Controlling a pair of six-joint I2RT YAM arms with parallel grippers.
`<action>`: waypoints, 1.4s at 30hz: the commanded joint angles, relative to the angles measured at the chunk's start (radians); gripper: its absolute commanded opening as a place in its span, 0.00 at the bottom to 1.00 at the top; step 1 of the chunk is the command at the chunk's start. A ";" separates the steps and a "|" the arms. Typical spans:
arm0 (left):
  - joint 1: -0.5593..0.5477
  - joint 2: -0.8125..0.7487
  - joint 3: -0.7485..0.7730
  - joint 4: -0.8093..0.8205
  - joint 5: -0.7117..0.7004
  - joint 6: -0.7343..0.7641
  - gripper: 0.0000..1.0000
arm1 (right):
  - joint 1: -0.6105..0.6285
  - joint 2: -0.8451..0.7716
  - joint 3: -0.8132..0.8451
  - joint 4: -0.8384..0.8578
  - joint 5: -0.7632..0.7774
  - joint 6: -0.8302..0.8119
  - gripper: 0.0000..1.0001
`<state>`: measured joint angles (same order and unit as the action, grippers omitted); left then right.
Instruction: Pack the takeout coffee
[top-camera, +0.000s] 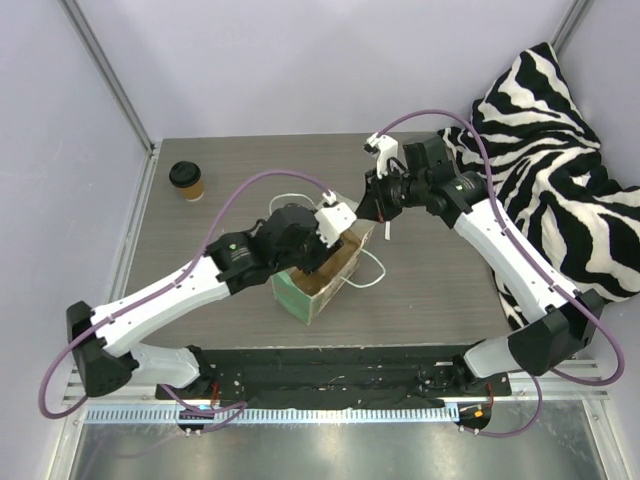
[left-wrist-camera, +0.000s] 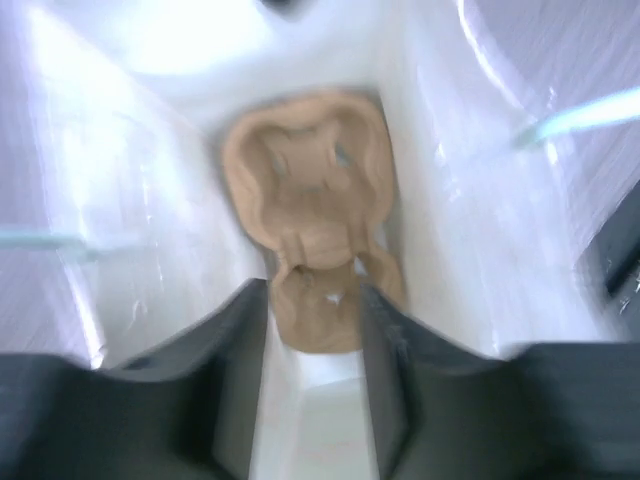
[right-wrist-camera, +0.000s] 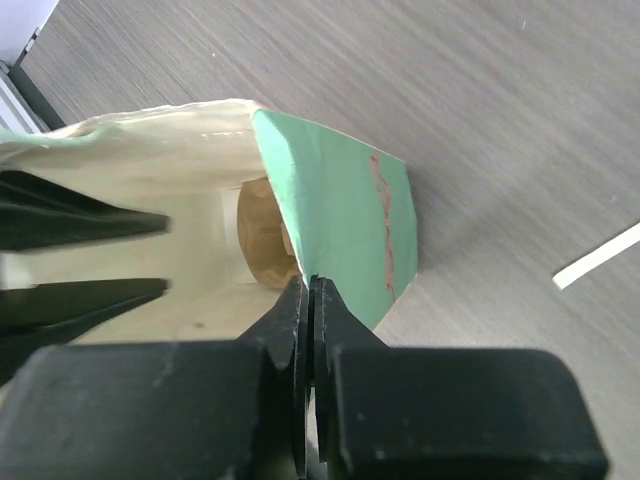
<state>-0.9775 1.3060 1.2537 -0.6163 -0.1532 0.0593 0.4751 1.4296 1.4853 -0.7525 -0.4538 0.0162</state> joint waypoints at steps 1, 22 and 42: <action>-0.003 -0.077 0.003 0.191 -0.068 0.079 0.50 | 0.003 -0.092 -0.037 0.116 -0.014 -0.068 0.01; 0.071 -0.320 0.033 0.364 -0.092 0.008 1.00 | 0.002 -0.078 0.012 0.016 -0.200 -0.363 0.01; 0.125 -0.051 0.161 0.099 0.276 0.093 0.35 | 0.002 0.109 0.185 -0.036 0.063 0.025 0.01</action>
<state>-0.8368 1.2289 1.3911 -0.5591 0.0994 0.1429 0.4740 1.5906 1.6405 -0.7902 -0.4198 -0.0269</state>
